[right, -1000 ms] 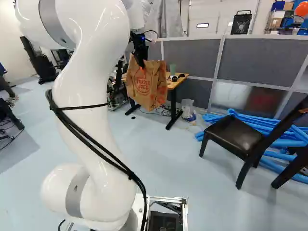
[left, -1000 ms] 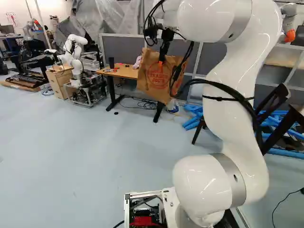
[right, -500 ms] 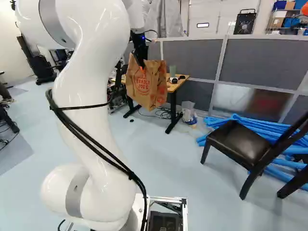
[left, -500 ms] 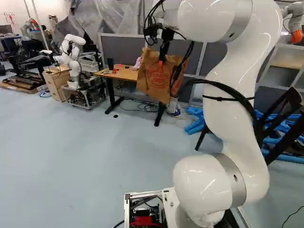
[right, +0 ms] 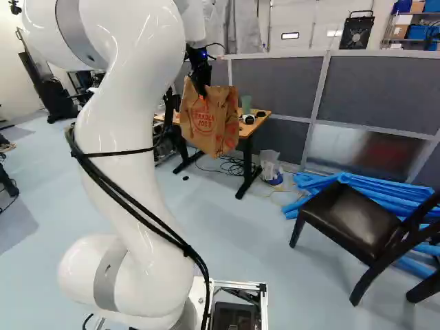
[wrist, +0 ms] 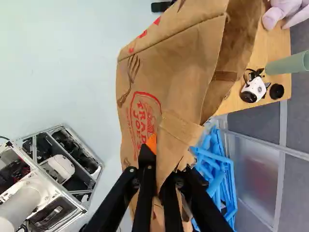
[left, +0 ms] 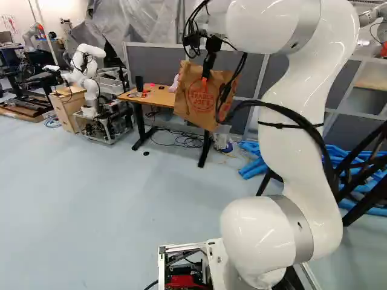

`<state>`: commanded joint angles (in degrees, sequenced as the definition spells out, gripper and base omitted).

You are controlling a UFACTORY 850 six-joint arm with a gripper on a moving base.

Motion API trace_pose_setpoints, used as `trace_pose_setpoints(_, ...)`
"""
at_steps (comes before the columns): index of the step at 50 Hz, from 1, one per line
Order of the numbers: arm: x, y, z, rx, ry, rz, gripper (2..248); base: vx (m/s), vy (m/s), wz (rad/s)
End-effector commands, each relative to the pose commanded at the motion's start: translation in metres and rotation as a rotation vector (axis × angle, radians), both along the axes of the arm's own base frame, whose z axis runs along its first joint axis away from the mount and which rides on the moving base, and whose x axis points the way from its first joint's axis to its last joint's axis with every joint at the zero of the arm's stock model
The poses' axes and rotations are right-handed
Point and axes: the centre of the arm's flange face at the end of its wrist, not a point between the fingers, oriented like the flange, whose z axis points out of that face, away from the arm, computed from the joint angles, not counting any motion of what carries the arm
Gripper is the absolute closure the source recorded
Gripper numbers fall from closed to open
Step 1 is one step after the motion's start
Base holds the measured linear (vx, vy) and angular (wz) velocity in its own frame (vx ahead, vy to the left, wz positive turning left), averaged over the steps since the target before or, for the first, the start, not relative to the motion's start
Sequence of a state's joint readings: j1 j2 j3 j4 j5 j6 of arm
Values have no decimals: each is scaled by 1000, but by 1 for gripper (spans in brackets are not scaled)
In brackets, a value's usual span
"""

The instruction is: Pick up the bag on the ground and place it on the table

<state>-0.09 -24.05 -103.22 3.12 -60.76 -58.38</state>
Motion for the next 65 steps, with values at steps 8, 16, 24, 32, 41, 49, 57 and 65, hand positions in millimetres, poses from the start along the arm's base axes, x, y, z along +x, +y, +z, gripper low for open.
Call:
trace_pose_setpoints(8, 0, 0, 0, 0, 0, 0, 229, 211, 39, -30)
trace_pose_setpoints(16, 0, 0, 0, 0, 0, 0, 229, 198, 48, -14)
trace_pose_setpoints(24, 0, 0, 0, 0, 0, 0, 229, 206, 57, -17)
trace_pose_setpoints(32, 0, 0, 0, 0, 0, 0, 229, 199, 53, -14)
trace_pose_setpoints(41, 0, 0, 0, 0, 0, 0, 229, 210, 58, -12)
trace_pose_setpoints(49, 0, 0, 0, 0, 0, 0, 229, 199, 55, -16)
trace_pose_setpoints(57, 0, 0, 0, 0, 0, 0, 229, 208, 58, -11)
trace_pose_setpoints(65, 0, 0, 0, 0, 0, 0, 229, 205, 57, -14)
